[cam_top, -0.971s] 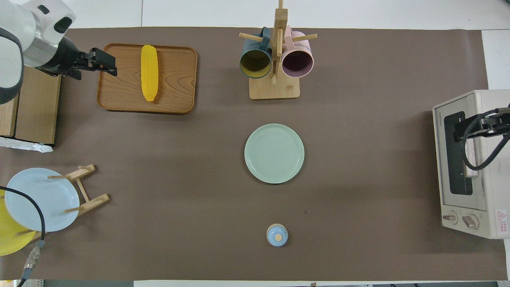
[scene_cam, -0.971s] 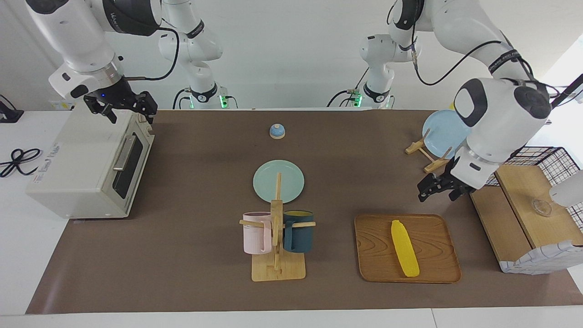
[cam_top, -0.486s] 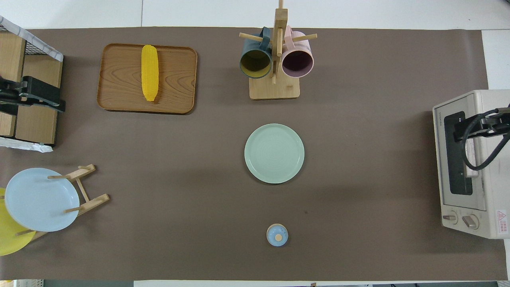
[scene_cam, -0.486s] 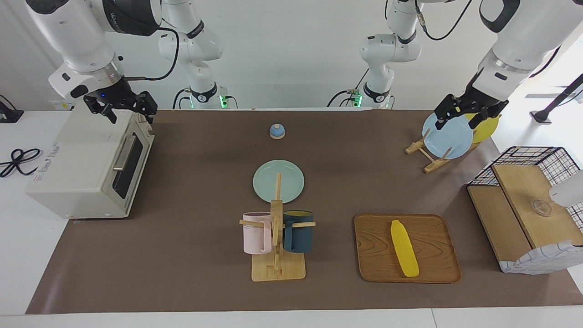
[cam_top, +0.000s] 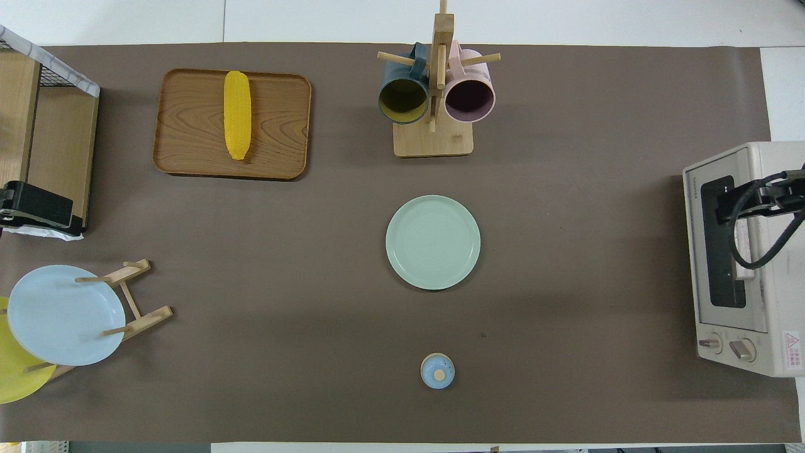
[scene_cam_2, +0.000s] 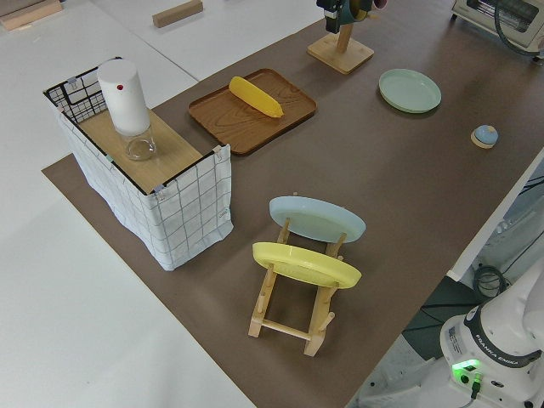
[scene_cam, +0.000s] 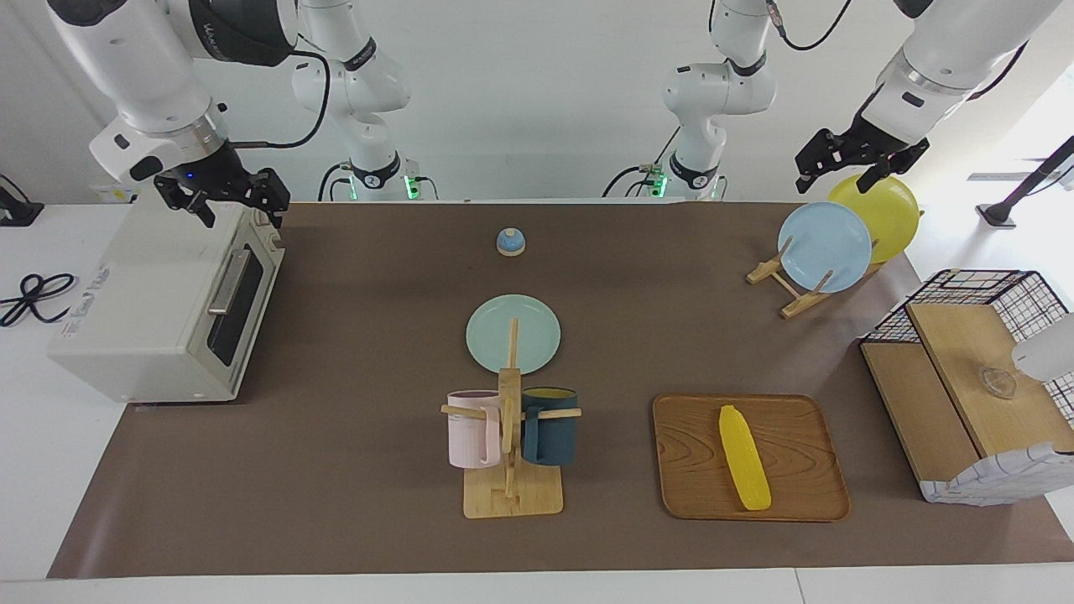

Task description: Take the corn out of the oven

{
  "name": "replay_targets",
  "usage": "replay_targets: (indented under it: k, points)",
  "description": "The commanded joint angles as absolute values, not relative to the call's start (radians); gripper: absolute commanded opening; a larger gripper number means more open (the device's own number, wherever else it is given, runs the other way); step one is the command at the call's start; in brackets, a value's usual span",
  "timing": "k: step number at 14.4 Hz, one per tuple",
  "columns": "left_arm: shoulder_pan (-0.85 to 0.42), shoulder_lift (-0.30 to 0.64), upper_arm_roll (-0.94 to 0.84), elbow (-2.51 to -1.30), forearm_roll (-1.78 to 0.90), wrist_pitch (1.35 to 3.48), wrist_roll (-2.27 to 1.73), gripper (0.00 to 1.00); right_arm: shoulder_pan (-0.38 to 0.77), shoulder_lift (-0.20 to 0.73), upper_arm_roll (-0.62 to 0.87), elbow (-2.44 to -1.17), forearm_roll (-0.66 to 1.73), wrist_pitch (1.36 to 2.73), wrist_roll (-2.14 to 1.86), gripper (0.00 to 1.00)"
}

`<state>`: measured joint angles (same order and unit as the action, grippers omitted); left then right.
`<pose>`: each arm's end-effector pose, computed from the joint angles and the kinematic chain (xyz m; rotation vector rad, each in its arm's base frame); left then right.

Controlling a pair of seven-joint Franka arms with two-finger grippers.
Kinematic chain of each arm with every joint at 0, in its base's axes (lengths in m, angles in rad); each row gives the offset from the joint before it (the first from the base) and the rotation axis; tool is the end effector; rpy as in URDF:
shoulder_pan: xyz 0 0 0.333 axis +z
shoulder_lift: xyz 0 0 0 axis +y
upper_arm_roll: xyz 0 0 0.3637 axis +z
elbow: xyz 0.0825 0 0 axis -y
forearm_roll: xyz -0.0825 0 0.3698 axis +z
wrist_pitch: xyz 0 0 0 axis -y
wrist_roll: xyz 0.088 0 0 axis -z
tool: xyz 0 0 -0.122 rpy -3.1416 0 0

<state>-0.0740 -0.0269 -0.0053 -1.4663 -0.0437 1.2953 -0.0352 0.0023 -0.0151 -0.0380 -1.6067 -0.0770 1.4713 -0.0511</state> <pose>0.4960 -0.0457 0.6958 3.0978 -0.0820 -0.2271 0.5205 -0.0288 0.6414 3.0646 0.0190 -0.1895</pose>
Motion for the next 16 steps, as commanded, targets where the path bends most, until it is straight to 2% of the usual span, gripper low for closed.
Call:
replay_targets:
  k: [1,4,7,16]
  points:
    - [-0.063,-0.126,-0.011,-1.604,-0.025,1.368,-0.006,1.0,-0.003,-0.012,-0.043,-1.601,-0.049,1.473,-0.067,1.0]
    - [-0.061,-0.153,-0.011,-1.647,-0.025,1.406,-0.008,1.0,-0.003,-0.012,-0.043,-1.601,-0.049,1.473,-0.067,1.0]
    - [-0.061,-0.149,-0.011,-1.647,-0.025,1.477,-0.003,1.0,-0.003,-0.012,-0.043,-1.601,-0.049,1.473,-0.066,1.0]
    - [-0.061,-0.144,-0.011,-1.692,-0.025,1.509,-0.002,1.0,-0.003,-0.012,-0.043,-1.601,-0.049,1.473,-0.066,1.0]
